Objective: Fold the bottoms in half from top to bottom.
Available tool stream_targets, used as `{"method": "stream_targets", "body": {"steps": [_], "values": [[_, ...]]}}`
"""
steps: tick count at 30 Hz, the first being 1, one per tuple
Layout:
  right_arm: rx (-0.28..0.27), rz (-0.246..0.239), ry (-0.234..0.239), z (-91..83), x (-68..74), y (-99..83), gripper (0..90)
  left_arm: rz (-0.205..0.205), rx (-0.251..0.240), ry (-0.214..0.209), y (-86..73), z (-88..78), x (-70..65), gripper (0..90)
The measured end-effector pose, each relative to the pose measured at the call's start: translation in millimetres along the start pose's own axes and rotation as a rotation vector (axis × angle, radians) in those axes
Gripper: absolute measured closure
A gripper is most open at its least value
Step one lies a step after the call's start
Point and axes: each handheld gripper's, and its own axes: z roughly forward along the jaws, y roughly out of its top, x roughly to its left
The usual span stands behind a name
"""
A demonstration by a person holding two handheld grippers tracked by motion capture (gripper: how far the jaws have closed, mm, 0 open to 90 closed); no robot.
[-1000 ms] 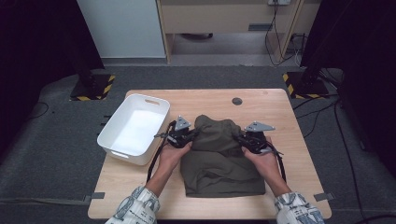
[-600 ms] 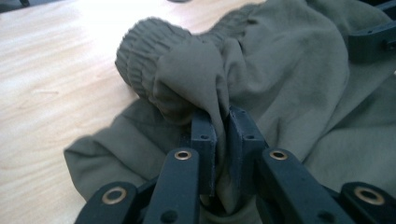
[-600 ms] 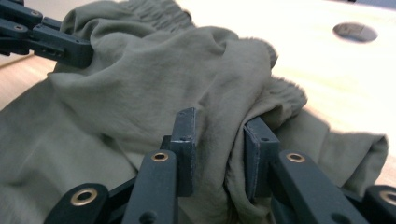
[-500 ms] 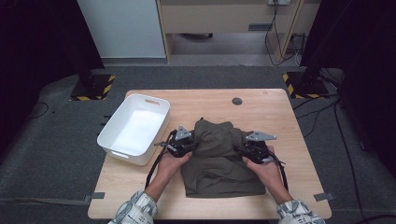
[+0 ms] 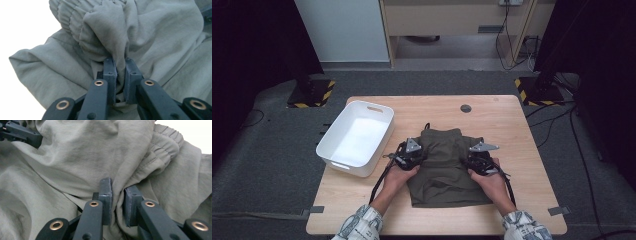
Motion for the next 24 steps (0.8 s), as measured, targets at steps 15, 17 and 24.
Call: {"method": "stream_targets", "body": {"steps": [15, 17, 24], "values": [[-0.044, 0.009, -0.064, 27.6, -5.8, 14.1, 73.9, -0.018, -0.034, 0.073, 5.5, 15.5, 19.1, 78.4], [-0.034, -0.002, -0.067, 26.4, -2.6, 13.6, 71.7, -0.02, -0.032, 0.075, 6.9, 17.0, 19.6, 77.1], [-0.034, 0.011, -0.06, 18.8, -2.0, 19.0, 50.6, -0.045, -0.045, 0.085, 13.3, 9.0, 19.9, 58.8]]}}
